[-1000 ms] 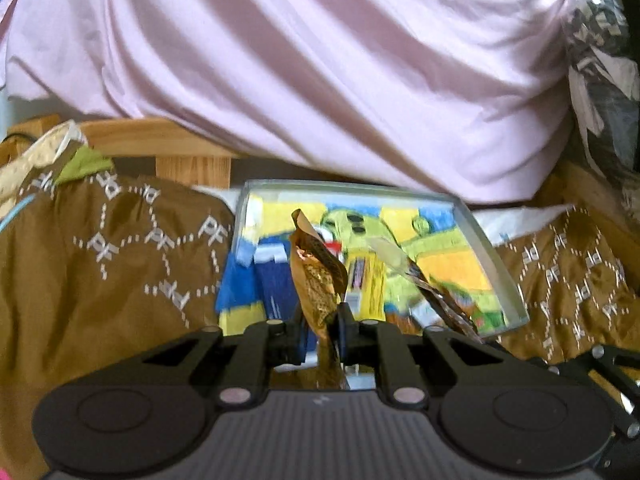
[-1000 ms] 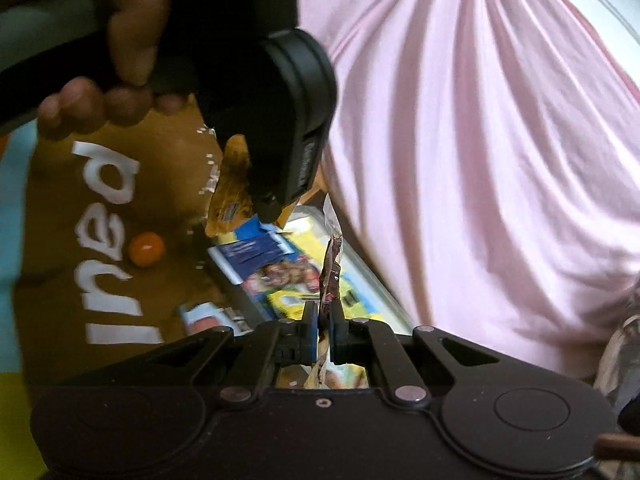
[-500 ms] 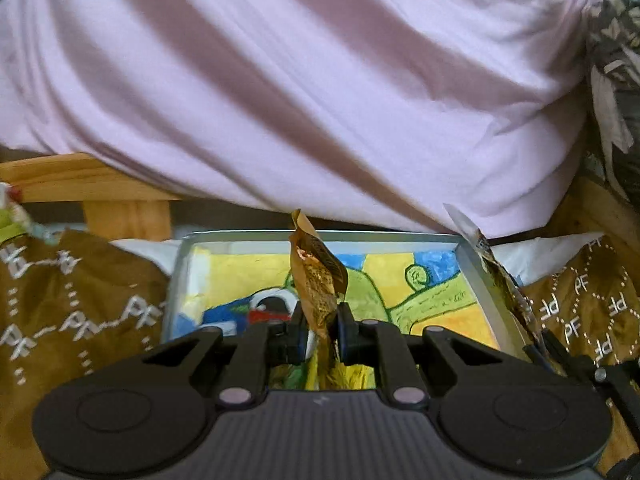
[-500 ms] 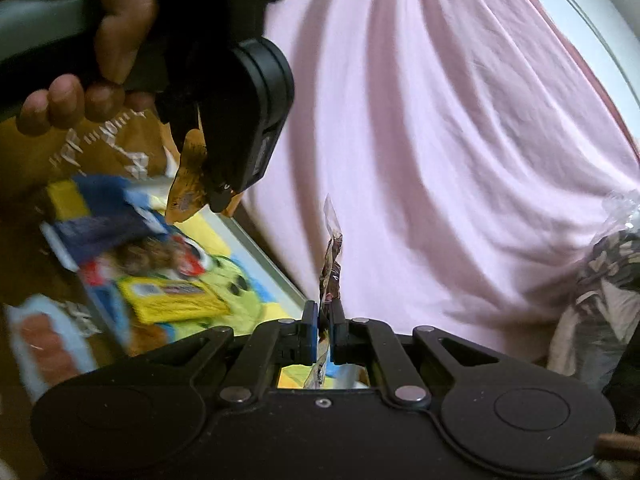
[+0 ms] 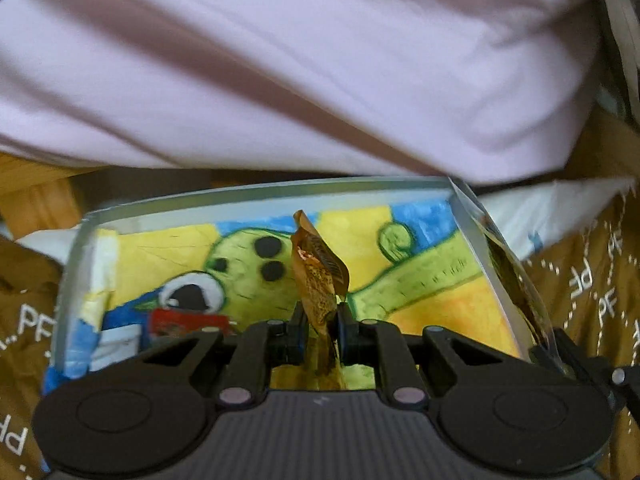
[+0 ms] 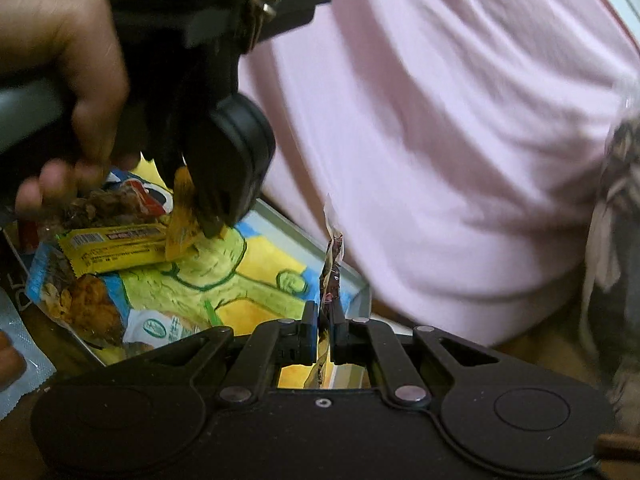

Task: Organize snacks
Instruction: 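Carry stick snack into tray and open right tool while left tool drops gold wrapper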

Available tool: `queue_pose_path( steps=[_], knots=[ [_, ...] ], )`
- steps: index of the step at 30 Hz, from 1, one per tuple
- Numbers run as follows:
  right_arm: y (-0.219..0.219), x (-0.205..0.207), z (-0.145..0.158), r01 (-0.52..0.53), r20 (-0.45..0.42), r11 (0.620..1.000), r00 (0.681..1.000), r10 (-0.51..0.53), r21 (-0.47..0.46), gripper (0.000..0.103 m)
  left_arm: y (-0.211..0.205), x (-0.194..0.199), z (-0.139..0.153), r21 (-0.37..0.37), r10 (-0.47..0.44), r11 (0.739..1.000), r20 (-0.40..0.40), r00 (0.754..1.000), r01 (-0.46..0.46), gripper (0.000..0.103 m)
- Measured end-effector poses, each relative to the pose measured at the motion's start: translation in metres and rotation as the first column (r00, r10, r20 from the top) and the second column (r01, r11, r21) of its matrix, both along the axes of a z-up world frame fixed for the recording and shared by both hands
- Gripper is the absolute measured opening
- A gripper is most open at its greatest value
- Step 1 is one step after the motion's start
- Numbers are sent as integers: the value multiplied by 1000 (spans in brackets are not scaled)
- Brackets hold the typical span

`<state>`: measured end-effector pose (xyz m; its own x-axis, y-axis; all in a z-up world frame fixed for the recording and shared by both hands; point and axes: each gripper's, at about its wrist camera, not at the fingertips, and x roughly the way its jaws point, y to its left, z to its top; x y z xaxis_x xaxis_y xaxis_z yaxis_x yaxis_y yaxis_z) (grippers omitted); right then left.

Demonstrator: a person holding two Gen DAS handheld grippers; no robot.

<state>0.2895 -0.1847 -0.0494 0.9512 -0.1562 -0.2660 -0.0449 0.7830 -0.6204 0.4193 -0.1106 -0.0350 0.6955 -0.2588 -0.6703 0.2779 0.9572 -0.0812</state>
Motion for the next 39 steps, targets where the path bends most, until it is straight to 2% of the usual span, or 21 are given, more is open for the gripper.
queue_pose_path(
  steps=[6,16,25,26,29,30,34,36,39],
  knots=[
    [-7,5,-6,30,-51,999,998,-29,31,5,-18,1,-8,9,-21,1000,-23,1000,21,15],
    [-7,5,-7,43,-65,998,997,-40,44,5,-24,0,-8,39,-29,999,-31,999,30,15],
    [-10,9,-6,44,-80,998,996,-40,52,5,-25,-2,-7,31,-32,999,-42,999,33,17],
    [-10,10,-6,43,-81,998,996,-39,51,6,-24,-2,-7,27,-30,999,-44,999,31,23],
    [-11,12,-6,39,-87,998,996,-34,54,21,-21,-6,-6,-1,-26,1000,-52,998,26,45],
    [-11,11,-5,36,-85,998,996,-31,59,21,-19,-7,-6,-9,-22,1000,-51,998,22,52],
    [-8,9,-2,26,-80,997,997,-21,73,25,-13,-14,-2,-44,-9,999,-37,999,7,67],
    [-7,7,1,20,-75,996,997,-14,86,36,-7,-19,3,-68,10,998,-22,1000,-11,85],
    [-7,3,8,16,-64,993,998,-9,114,46,2,-30,13,-98,43,994,35,998,-39,96]
  ],
)
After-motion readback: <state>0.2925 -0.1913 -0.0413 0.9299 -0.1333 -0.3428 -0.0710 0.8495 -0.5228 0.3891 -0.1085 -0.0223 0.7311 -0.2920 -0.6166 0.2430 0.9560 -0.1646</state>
